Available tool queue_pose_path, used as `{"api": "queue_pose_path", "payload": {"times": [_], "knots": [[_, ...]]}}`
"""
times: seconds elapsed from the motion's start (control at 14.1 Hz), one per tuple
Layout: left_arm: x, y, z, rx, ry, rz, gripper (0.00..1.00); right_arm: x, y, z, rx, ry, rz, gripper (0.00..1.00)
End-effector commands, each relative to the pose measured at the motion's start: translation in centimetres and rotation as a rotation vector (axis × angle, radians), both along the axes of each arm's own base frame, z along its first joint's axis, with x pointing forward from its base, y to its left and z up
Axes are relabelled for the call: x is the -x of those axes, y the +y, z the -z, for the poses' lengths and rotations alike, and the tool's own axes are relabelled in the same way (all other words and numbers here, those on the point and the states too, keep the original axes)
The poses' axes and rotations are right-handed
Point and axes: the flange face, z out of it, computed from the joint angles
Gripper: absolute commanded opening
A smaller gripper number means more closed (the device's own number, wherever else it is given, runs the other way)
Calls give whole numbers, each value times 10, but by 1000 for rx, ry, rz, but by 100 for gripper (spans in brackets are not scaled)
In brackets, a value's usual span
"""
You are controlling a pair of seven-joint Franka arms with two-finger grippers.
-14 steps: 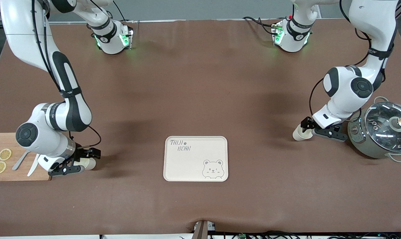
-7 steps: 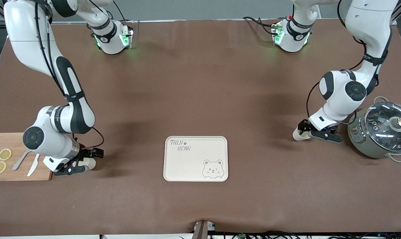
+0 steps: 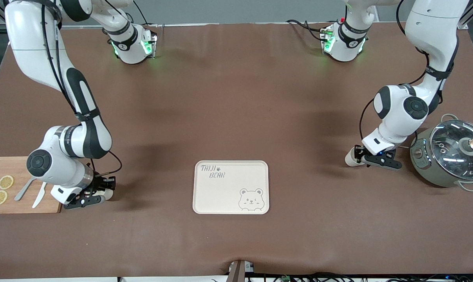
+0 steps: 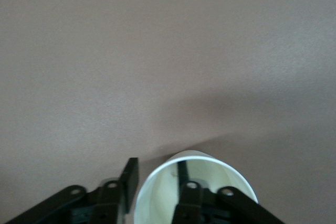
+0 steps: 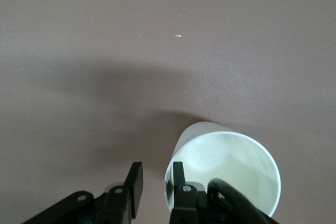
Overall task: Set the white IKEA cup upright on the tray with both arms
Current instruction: 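Close the right gripper on its cup while the left gripper grasps its cup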
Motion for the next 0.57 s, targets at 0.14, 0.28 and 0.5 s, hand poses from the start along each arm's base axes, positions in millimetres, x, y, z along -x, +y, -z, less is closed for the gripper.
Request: {"api": "queue_pose_path", "payload": {"times": [0.14, 0.28, 0.5], "knots": [[-13, -48, -28, 77, -32, -101, 0, -9, 0, -4, -3, -17, -56, 0], [-23, -77, -45, 95, 6, -134, 0, -11, 2, -10, -5, -27, -66, 0], [-36, -129, -74, 113, 41, -191, 0, -12, 16, -18, -18, -33, -68, 0]]}}
